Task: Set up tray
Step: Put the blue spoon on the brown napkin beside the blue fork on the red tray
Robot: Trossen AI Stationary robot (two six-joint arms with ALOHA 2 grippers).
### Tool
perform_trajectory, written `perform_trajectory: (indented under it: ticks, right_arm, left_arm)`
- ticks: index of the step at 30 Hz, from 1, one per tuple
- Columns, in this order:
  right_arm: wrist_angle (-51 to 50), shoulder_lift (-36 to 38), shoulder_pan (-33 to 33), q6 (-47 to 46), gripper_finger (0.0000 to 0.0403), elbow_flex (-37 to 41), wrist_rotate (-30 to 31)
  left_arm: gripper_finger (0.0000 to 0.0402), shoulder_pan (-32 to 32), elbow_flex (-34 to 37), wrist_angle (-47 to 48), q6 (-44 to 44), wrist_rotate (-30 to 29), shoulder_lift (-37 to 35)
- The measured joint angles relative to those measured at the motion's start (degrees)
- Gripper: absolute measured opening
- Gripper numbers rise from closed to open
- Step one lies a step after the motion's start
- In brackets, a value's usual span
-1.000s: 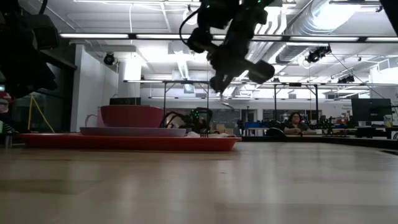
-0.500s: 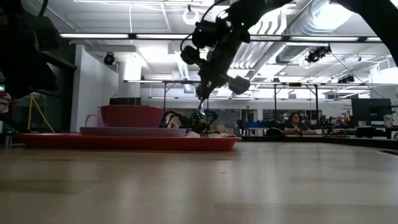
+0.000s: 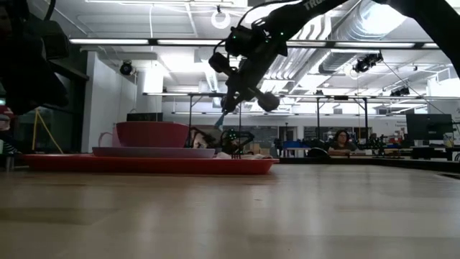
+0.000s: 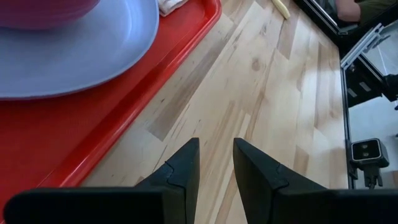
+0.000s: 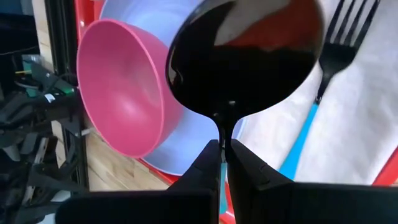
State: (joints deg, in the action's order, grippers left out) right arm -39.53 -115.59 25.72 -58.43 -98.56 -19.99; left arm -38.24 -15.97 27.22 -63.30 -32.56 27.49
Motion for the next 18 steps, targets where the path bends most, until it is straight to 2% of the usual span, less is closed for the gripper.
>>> perform_trajectory:
  ticks: [18]
  right_arm:
    - [3.6,-6.2,1.5,5.0,0.0,0.1,-2.8]
  left_arm:
    - [0.0129,0.0,0.0,-0.1,-0.4,0.8,0.0]
